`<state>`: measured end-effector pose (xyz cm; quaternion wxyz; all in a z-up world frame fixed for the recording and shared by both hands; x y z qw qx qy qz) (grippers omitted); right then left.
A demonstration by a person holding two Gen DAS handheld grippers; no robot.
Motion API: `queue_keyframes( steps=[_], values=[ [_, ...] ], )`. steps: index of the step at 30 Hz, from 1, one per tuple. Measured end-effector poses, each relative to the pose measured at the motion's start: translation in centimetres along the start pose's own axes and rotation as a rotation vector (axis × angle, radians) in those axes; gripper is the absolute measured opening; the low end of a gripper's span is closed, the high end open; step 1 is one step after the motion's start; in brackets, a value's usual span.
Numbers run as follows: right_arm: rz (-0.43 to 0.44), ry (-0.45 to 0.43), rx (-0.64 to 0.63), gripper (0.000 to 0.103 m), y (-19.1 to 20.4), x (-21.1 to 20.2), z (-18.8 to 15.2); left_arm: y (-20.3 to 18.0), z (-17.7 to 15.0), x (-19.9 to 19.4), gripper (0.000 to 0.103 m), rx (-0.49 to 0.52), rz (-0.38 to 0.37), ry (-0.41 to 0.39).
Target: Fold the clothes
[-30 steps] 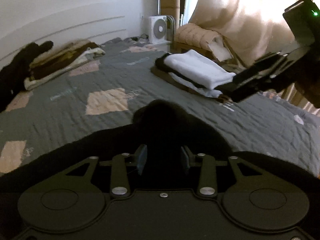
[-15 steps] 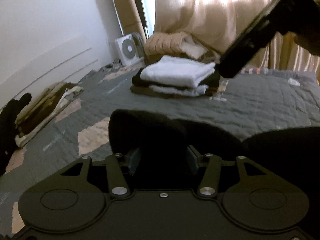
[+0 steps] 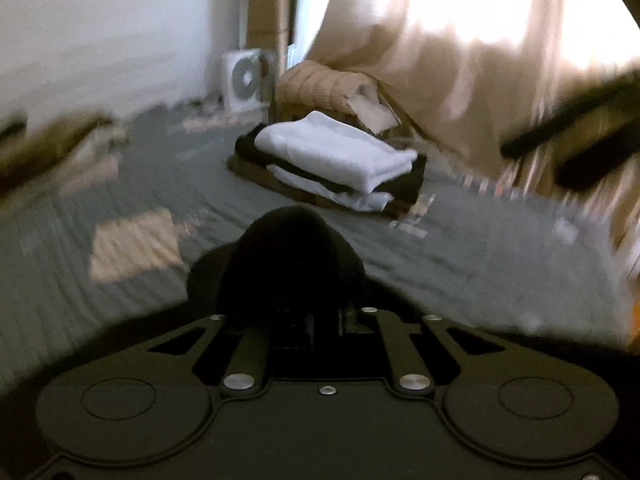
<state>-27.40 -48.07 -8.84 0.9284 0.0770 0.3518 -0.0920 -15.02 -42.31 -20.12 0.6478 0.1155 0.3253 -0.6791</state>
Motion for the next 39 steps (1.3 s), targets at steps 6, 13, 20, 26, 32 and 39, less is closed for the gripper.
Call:
queue_keyframes(
  steps=[6,13,20,26,32,39],
  values=[
    [-0.029,-0.006,-0.044,0.076,0.0,-0.6,0.1,0.1,5.1,-4.0,0.009,-0.414,-0.211,-0.005],
    [-0.048,-0.011,-0.088,0.077,0.8,-0.5,-0.1,0.4,8.3,-4.8,0.009,-0.544,-0.216,0.052],
    [-0.03,-0.016,-0.055,0.079,0.4,0.1,-0.5,1.0,5.4,-9.2,0.07,-0.363,-0.036,-0.006],
    [-0.009,0.003,-0.048,0.086,0.6,1.3,-0.9,3.0,1.2,-12.3,0.08,-0.347,0.118,-0.01],
    [-0.036,0.042,-0.016,0.088,1.7,3.8,-1.3,5.7,-2.9,-11.5,0.083,-0.443,0.316,0.065],
    [0.008,0.126,0.077,0.088,3.9,7.1,-2.4,3.5,-3.4,-10.5,0.083,-0.226,0.337,0.077]
  ],
)
Point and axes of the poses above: each gripper's, at about its wrist camera, not at the fingertips, and x roughly the way its jaws point, y to its left, z to its top, the point moved 7 cm from there along x, roughly the way its jaws point, and after that the axes turned 12 degrees about -x, right-handed, at the moved point
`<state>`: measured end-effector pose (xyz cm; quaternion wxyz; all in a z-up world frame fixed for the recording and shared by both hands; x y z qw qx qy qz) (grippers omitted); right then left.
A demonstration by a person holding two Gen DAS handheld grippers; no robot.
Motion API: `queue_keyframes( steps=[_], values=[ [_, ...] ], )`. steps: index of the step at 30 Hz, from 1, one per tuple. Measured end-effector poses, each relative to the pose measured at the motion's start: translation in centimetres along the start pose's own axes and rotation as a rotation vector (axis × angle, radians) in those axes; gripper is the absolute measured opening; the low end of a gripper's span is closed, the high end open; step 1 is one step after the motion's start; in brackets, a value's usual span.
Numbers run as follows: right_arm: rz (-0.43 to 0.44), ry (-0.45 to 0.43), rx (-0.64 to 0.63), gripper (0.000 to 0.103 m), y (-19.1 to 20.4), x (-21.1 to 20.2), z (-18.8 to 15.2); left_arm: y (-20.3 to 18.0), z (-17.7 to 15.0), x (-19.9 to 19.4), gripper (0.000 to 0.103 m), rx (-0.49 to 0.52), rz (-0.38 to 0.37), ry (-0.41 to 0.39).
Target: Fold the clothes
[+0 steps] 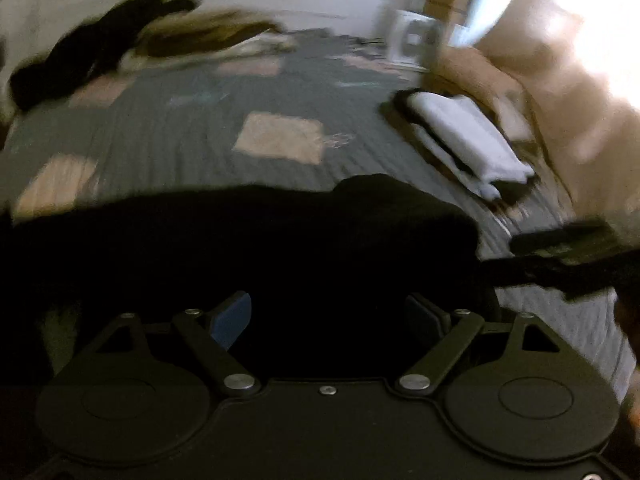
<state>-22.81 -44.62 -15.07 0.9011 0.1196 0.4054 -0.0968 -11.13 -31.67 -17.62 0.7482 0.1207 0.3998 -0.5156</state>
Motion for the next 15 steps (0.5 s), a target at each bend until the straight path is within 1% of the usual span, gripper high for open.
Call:
queue_keyframes(
  steps=[1,2,5,7,8,9,10,12,13,15],
  values=[
    [-0.005,0.006,0.007,0.088,0.0,0.1,-0.1,-0.8,-0.2,0.0,0.083,0.057,-0.012,-0.007],
    [-0.017,0.003,0.013,0.088,-0.3,-0.2,-0.1,-1.9,-0.7,0.0,0.083,0.144,-0.031,-0.017],
    [-0.059,-0.019,0.039,0.088,-2.2,-1.9,0.2,-5.3,-2.3,0.8,0.083,0.409,-0.027,-0.06],
    [-0.095,-0.031,0.068,0.088,-4.0,-3.2,0.4,-6.9,-3.1,1.9,0.085,0.526,-0.005,-0.068],
    [-0.11,-0.037,0.083,0.088,-4.7,-3.7,0.5,-7.5,-3.3,2.3,0.087,0.545,-0.009,-0.063],
    [-0.119,-0.044,0.095,0.089,-5.3,-4.1,0.5,-8.0,-3.4,2.6,0.092,0.559,-0.025,-0.062],
    [-0.124,-0.05,0.105,0.089,-5.7,-4.5,0.4,-8.5,-3.5,2.9,0.094,0.572,-0.042,-0.061],
    [-0.128,-0.057,0.112,0.089,-6.3,-4.9,0.0,-9.5,-3.9,3.2,0.094,0.626,-0.062,-0.074],
    [-0.128,-0.057,0.113,0.089,-6.3,-5.0,-0.2,-10.0,-4.0,3.3,0.094,0.66,-0.061,-0.089],
    [-0.12,-0.052,0.108,0.089,-6.1,-4.9,-0.6,-10.4,-3.7,4.0,0.094,0.715,-0.017,-0.133]
  ],
)
Point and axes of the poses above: each gripper's, at about its wrist camera, not at the fingertips, and x roughly the way its jaws point, y to its left, z to its top, the point moved 7 cm from there along x, roughly the way its jaws point, and after that the axes turned 12 degrees about -x, right-handed, at the moved point
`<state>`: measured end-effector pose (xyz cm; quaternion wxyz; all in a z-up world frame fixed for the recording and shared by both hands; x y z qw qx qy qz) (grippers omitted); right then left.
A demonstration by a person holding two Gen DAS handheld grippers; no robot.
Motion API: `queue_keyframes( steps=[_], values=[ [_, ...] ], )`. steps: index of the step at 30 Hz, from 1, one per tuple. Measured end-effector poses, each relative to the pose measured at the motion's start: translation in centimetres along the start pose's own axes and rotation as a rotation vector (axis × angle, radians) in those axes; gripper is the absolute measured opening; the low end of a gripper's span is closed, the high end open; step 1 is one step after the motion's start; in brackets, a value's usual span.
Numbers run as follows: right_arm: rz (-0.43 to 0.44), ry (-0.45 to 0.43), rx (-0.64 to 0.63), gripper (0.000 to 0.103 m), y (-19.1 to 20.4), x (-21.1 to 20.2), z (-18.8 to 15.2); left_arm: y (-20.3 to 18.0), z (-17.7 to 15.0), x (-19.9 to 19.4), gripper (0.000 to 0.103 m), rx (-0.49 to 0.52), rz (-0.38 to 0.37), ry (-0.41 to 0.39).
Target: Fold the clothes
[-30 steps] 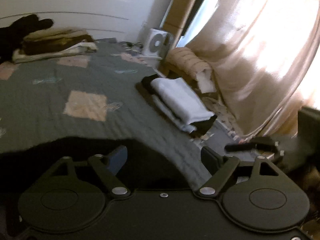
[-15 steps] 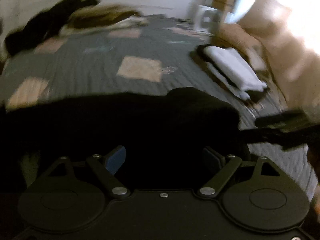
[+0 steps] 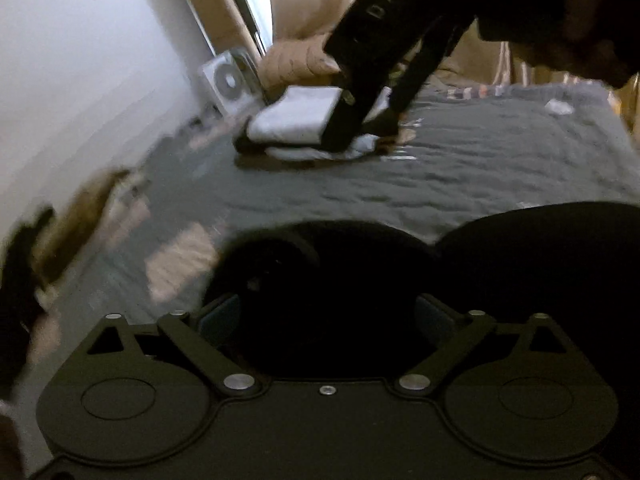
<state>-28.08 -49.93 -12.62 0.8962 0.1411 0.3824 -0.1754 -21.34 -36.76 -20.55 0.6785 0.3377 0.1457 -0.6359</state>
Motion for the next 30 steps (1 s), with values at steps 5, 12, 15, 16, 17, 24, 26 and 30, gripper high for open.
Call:
queue_keyframes(
  steps=[5,12,15,16,17,24,26,30],
  values=[
    [0.023,0.016,-0.021,0.089,0.9,0.5,-0.3,0.8,-0.4,3.4,0.089,0.127,0.075,0.034],
    [0.024,0.012,-0.025,0.089,0.7,0.3,-0.2,3.0,-1.6,6.5,0.022,-0.007,-0.025,0.132],
    [0.018,0.015,-0.006,0.089,0.1,0.5,-0.2,4.0,-1.2,6.1,0.01,-0.213,-0.154,0.123],
    [0.017,0.016,0.002,0.089,-0.1,0.5,-0.2,4.5,-1.0,5.7,0.009,-0.293,-0.2,0.114],
    [0.016,0.015,0.01,0.089,-0.4,0.5,-0.3,5.1,-0.7,5.4,0.008,-0.376,-0.244,0.105],
    [0.023,-0.003,0.057,0.089,-1.7,0.7,-0.1,10.2,-0.1,1.1,0.006,-0.815,-0.435,0.028],
    [0.031,-0.009,0.072,0.089,-2.0,0.8,0.0,12.1,-0.2,-0.6,0.004,-0.928,-0.479,0.001],
    [0.054,-0.022,0.087,0.089,-2.0,1.0,0.3,15.9,-0.6,-4.0,0.0,-1.112,-0.54,-0.049]
  ],
)
Point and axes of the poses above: each gripper's, at about its wrist camera, not at the fingertips, and x roughly the way its jaws point, y to its left, z to its top, the point moved 7 cm from there along x, roughly the way its jaws point, and after that the axes turned 12 degrees about -x, right-handed, at the moved point
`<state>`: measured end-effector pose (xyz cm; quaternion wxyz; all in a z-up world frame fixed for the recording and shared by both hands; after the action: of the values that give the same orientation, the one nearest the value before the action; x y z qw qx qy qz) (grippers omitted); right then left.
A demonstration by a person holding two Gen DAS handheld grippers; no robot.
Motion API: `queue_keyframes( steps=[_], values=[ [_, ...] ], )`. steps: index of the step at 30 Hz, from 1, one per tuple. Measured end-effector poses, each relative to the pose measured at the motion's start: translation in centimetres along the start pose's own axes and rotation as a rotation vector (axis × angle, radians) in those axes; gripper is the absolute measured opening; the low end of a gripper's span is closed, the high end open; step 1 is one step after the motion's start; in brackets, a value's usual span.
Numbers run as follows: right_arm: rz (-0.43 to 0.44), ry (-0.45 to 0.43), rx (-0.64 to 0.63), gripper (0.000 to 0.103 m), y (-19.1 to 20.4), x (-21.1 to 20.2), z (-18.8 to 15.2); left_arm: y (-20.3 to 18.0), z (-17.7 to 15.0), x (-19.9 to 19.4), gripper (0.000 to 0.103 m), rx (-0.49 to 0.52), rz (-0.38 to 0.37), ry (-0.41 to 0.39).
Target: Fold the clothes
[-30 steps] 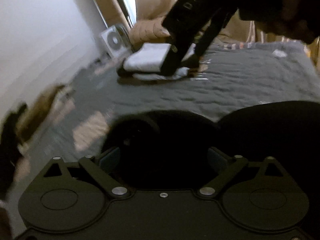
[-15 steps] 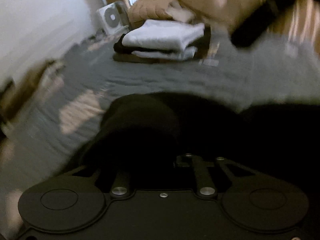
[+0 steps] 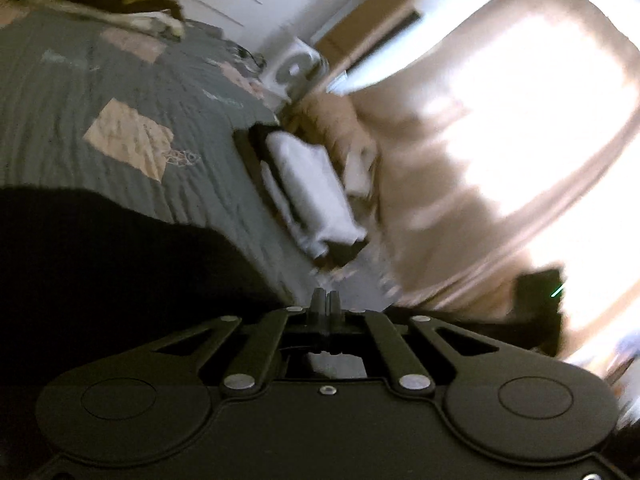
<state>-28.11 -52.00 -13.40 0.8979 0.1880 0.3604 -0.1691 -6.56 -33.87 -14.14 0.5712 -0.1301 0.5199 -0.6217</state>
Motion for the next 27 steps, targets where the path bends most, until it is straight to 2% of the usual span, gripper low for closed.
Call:
queue_keyframes(
  steps=[3,5,6,7,8,9,10,12,15,17,20,23,24,25,27],
  values=[
    [0.014,-0.008,-0.007,0.089,0.4,0.5,0.4,0.4,-0.1,-1.6,0.0,0.082,0.152,0.016],
    [0.021,-0.012,-0.01,0.089,0.6,0.8,0.7,0.4,-0.8,-1.6,0.004,0.123,0.225,0.041],
    [0.023,-0.013,-0.009,0.089,0.6,0.9,0.8,0.2,-1.4,-1.3,0.014,0.119,0.227,0.046],
    [0.025,-0.015,-0.005,0.089,0.6,1.0,0.8,0.1,-2.0,-0.9,0.04,0.116,0.228,0.052],
    [0.027,-0.017,0.001,0.089,0.5,1.0,0.9,-0.1,-2.7,-0.5,0.056,0.112,0.228,0.052],
    [0.028,-0.018,0.006,0.089,0.4,1.0,0.9,-0.2,-3.4,0.1,0.082,0.106,0.226,0.037],
    [0.029,-0.018,0.009,0.089,0.4,0.9,0.8,-0.3,-4.0,0.8,0.086,0.095,0.215,0.018],
    [0.025,-0.014,0.009,0.089,0.1,0.8,0.7,-0.1,-4.5,2.1,0.086,0.007,0.141,-0.034],
    [0.012,-0.009,0.015,0.089,-0.6,0.5,0.4,1.5,-4.9,4.8,0.086,-0.119,0.135,-0.034],
    [0.005,-0.008,0.027,0.089,-1.2,0.4,0.2,2.3,-4.9,6.6,0.085,-0.152,0.159,-0.025],
    [-0.005,-0.007,0.045,0.089,-2.0,0.2,-0.1,3.0,-4.4,8.3,0.082,-0.218,0.112,-0.052],
    [-0.008,-0.004,0.05,0.089,-2.5,0.3,-0.3,3.4,-3.1,9.5,0.064,-0.273,0.092,-0.108],
    [-0.007,-0.003,0.053,0.089,-2.7,0.4,-0.3,3.8,-2.7,10.1,0.049,-0.298,0.099,-0.109],
    [-0.006,-0.002,0.058,0.089,-2.8,0.5,-0.4,4.2,-2.4,10.8,0.028,-0.321,0.116,-0.099],
    [-0.002,-0.001,0.065,0.089,-3.1,0.7,-0.3,5.1,-2.0,11.7,0.006,-0.351,0.143,-0.091]
  ],
)
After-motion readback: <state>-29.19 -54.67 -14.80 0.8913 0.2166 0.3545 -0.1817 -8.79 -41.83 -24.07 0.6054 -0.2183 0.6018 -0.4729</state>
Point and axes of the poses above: each gripper's, at about its wrist camera, not at the fingertips, and x roughly the way its jaws point, y to its left, z to its top, the point moved 7 cm from there along x, roughly the way its jaws point, and after that the axes turned 12 degrees about -x, right-handed, at the moved point
